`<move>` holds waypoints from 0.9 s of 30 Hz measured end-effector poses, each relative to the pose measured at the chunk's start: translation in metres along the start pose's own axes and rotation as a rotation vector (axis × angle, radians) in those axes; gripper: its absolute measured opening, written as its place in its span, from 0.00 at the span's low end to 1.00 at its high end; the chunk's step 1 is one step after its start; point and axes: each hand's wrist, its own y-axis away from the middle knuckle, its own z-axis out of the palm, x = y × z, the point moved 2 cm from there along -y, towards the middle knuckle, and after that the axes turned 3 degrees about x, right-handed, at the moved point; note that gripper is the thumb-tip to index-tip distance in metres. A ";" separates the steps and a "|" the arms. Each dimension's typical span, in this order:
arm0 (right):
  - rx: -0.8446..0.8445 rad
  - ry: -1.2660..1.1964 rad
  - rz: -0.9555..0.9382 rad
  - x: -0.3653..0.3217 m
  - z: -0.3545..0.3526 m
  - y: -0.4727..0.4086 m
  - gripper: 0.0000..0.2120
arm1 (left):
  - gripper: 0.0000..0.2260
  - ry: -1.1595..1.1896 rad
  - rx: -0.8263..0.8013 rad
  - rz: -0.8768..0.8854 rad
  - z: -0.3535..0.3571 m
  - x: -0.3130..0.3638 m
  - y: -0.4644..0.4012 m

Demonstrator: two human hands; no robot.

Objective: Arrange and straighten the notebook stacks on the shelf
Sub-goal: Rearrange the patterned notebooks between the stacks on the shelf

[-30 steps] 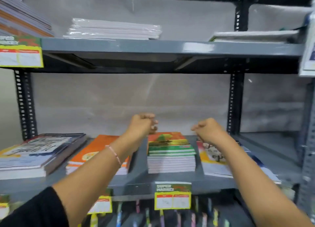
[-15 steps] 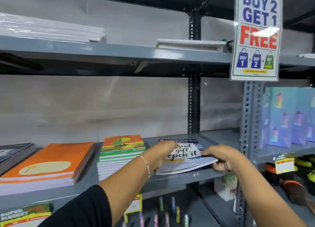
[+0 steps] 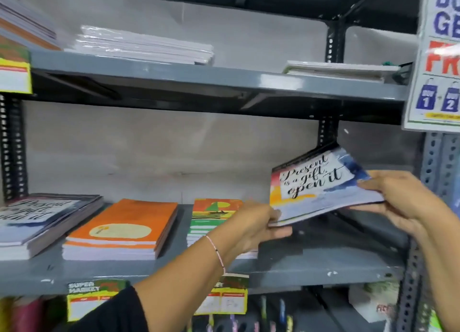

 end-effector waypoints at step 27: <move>-0.690 0.255 -0.072 0.100 0.574 0.106 0.20 | 0.13 -0.983 1.165 -0.061 -0.501 0.106 0.192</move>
